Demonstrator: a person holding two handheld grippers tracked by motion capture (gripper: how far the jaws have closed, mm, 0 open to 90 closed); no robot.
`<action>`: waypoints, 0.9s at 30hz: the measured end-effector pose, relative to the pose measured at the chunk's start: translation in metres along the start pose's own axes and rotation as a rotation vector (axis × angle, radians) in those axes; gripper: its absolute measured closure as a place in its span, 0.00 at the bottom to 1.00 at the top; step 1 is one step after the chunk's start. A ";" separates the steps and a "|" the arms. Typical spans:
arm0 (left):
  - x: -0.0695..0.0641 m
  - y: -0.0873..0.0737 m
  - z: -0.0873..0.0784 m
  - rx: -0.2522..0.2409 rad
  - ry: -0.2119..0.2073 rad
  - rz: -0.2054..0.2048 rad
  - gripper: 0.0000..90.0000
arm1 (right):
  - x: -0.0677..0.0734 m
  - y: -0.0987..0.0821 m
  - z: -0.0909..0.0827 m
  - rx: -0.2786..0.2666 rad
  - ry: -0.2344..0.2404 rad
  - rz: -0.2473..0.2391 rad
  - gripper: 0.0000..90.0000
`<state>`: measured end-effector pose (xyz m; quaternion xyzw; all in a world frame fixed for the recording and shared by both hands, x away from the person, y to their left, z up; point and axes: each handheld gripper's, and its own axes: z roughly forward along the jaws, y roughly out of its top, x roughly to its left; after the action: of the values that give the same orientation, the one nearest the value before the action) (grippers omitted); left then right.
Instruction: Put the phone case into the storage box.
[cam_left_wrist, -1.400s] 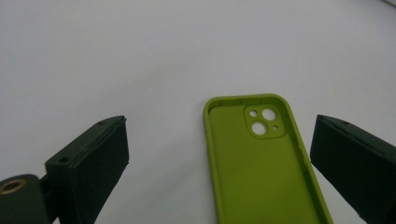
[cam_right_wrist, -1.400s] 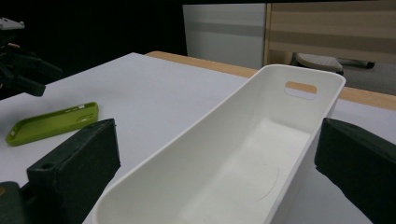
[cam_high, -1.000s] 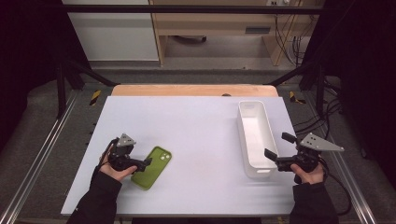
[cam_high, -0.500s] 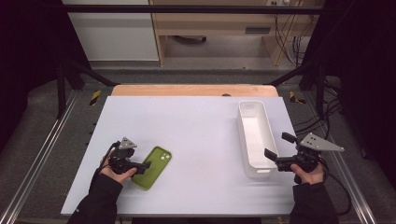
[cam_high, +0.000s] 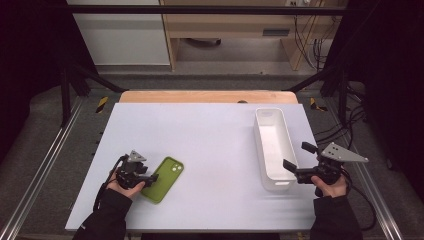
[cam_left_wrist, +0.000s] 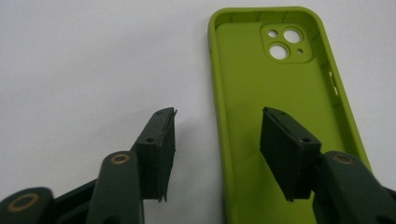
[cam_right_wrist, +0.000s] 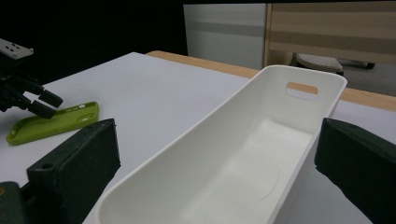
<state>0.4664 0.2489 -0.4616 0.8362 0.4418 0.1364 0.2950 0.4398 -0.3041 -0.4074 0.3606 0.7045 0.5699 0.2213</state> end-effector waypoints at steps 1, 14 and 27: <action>-0.001 0.000 0.000 0.004 -0.003 0.003 0.57 | 0.000 0.000 0.000 -0.002 -0.002 -0.003 0.01; -0.003 0.001 0.000 0.021 -0.022 0.001 0.80 | 0.000 0.000 0.000 0.002 -0.002 0.003 0.01; -0.003 0.001 0.000 0.021 -0.007 -0.003 0.93 | 0.001 0.000 0.000 0.002 -0.001 0.003 0.01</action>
<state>0.4651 0.2460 -0.4610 0.8391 0.4434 0.1282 0.2878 0.4396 -0.3037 -0.4070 0.3621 0.7043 0.5694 0.2205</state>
